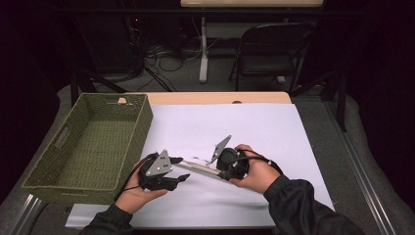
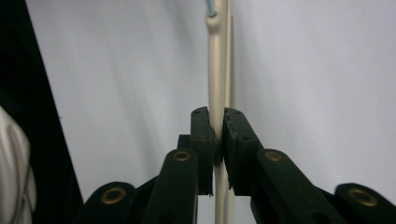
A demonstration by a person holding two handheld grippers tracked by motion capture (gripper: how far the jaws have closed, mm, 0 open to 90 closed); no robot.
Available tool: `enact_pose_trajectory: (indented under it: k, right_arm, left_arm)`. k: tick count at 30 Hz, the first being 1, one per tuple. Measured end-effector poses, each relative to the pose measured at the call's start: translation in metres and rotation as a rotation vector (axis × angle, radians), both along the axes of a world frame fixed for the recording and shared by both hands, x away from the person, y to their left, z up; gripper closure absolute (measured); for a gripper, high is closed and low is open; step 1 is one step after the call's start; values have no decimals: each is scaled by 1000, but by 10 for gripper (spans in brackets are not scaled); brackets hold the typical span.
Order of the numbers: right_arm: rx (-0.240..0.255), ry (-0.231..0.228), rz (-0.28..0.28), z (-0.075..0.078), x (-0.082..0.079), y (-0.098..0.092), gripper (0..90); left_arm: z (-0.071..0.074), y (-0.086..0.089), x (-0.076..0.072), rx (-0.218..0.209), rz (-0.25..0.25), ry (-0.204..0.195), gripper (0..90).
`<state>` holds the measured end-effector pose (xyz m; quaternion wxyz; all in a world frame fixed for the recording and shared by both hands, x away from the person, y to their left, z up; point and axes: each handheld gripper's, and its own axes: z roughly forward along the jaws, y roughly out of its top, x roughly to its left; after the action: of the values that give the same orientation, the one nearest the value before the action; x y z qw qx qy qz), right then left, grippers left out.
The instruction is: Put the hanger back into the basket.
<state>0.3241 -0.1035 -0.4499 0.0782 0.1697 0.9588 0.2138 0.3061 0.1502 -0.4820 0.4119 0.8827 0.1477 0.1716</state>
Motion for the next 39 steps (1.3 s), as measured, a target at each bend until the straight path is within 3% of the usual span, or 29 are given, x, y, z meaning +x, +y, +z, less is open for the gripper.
enact_pose_trajectory:
  k: [3,9,13,18,21,22,28,39]
  right_arm:
    - [3,-11,-12,3,8,-3,856]
    - [41,24,-28,4,21,-11,863]
    - [62,57,2,8,20,-12,865]
    - [61,62,77,19,11,-5,865]
    - [60,54,112,22,7,-1,865]
    - [61,50,135,25,4,1,866]
    - [64,51,186,31,-3,7,866]
    - [72,51,225,32,-7,9,866]
  left_arm:
    - [2,3,2,-2,13,10,429]
    - [10,7,5,8,38,29,428]
    - [20,9,7,27,28,32,425]
    - [30,8,15,39,-7,84,426]
    - [29,7,18,48,-25,112,429]
    - [27,5,18,66,-59,136,440]
    - [18,0,14,108,-138,171,479]
    - [6,2,13,139,-166,229,566]
